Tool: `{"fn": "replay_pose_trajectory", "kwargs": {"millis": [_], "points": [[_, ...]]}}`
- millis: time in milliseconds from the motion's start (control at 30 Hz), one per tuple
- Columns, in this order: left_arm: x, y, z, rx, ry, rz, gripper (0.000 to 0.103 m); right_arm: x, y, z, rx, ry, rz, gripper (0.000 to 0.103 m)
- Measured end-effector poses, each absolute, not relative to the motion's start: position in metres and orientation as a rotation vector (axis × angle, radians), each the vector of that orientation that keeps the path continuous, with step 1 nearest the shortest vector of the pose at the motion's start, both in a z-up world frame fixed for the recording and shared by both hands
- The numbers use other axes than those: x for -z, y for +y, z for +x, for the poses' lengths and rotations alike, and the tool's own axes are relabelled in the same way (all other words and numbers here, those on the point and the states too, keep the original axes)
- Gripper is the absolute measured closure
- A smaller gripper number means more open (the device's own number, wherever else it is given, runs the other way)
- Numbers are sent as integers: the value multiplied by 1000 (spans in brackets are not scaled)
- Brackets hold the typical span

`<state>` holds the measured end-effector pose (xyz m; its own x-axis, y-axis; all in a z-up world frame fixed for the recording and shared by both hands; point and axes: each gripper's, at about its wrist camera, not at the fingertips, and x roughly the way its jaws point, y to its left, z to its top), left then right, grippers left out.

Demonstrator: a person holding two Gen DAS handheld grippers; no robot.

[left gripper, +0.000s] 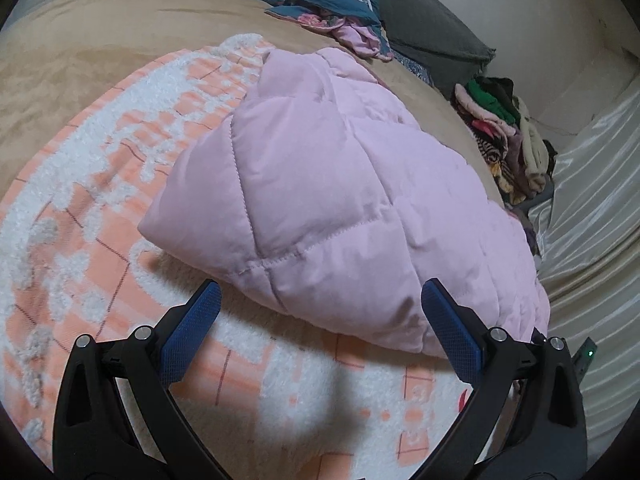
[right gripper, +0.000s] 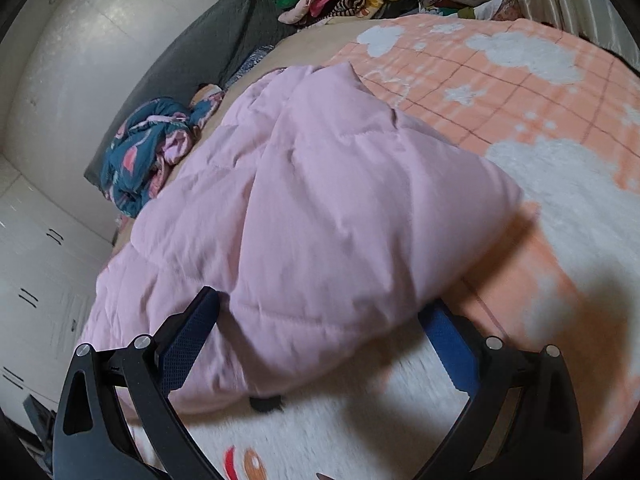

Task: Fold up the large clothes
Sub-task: 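Grasp the folded jacket edge with both grippers and lift it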

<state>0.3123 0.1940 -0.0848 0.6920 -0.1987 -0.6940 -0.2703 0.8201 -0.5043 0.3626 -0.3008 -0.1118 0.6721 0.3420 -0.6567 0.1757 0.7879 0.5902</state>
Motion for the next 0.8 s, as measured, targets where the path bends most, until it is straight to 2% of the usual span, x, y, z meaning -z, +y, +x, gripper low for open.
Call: {"fn": "replay_pose_trajectory", "kwargs": {"millis": [467, 800], "points": [[117, 215, 338, 18, 777, -944, 9, 119, -299, 392, -169, 824, 702, 4], [129, 212, 355, -1, 741, -977, 8, 119, -298, 397, -183, 828, 664, 4]]}}
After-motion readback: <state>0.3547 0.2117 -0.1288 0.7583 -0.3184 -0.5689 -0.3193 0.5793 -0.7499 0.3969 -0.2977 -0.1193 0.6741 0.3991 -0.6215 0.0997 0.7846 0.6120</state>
